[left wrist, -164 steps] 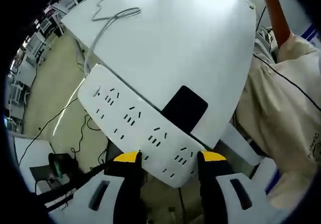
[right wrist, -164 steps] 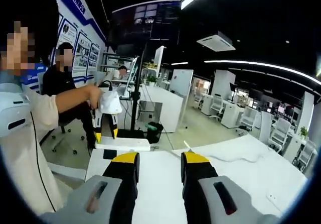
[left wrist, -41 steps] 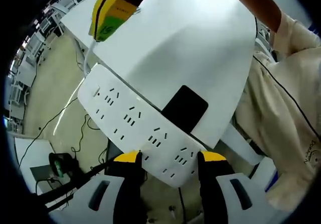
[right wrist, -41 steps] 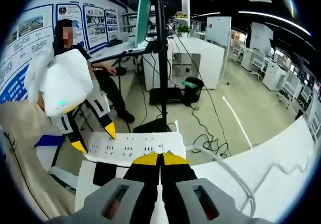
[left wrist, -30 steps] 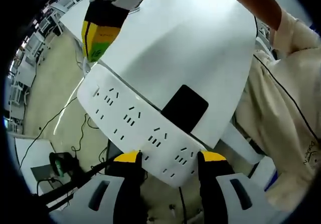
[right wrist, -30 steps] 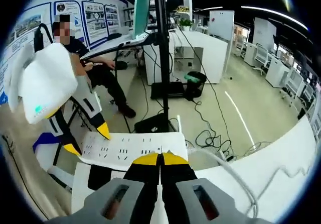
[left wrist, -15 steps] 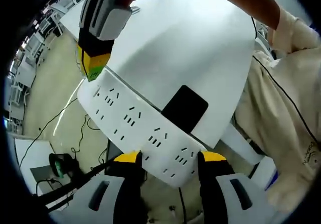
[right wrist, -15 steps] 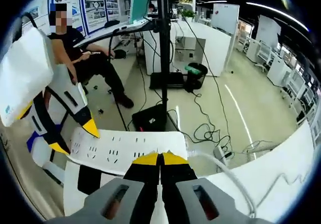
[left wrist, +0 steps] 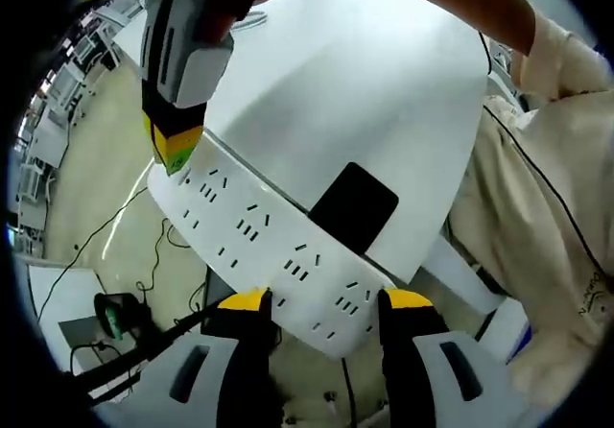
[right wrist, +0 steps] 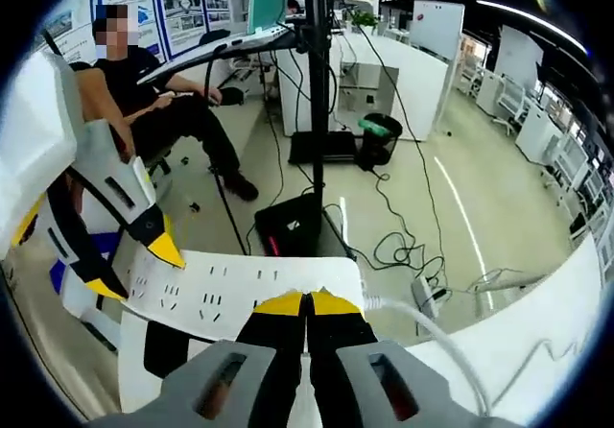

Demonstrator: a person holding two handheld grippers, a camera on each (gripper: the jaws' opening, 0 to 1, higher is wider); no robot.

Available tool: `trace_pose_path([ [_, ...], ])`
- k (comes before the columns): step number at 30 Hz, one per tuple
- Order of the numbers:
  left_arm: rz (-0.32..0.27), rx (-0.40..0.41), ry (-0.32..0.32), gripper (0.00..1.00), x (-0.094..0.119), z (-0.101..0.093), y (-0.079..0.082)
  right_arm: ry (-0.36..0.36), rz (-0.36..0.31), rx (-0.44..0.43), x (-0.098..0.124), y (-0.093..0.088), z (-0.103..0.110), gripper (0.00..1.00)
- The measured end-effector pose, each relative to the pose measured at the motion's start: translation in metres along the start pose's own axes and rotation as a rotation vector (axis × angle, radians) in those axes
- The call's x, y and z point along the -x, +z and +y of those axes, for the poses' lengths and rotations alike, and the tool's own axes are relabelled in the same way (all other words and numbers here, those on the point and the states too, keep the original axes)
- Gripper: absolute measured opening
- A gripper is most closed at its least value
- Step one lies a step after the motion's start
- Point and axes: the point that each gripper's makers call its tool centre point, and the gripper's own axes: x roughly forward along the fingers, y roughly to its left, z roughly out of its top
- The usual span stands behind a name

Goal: Pick up the power strip scattered on the table, fix it on the side mounting bracket of the table, and press the switch

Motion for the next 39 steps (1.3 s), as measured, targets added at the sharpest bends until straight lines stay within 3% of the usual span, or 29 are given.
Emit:
trace_pose_path([
  [9,0.007,-0.008,-0.001,0.49,0.0,0.0,-0.002,0.011,0.021,0.001,-0.009,-0.003,0.0,0.0],
  [23,0.003,-0.015,-0.002,0.49,0.002,0.001,-0.003,-0.032,0.093,0.031,-0.013,-0.002,-0.001,0.0],
  [28,0.003,-0.015,-0.003,0.49,0.002,0.001,-0.002,-0.019,0.127,-0.03,-0.014,-0.002,-0.006,0.0],
  [39,0.002,-0.018,-0.007,0.49,0.001,0.001,-0.001,0.008,0.197,-0.064,-0.018,-0.001,-0.013,0.0],
])
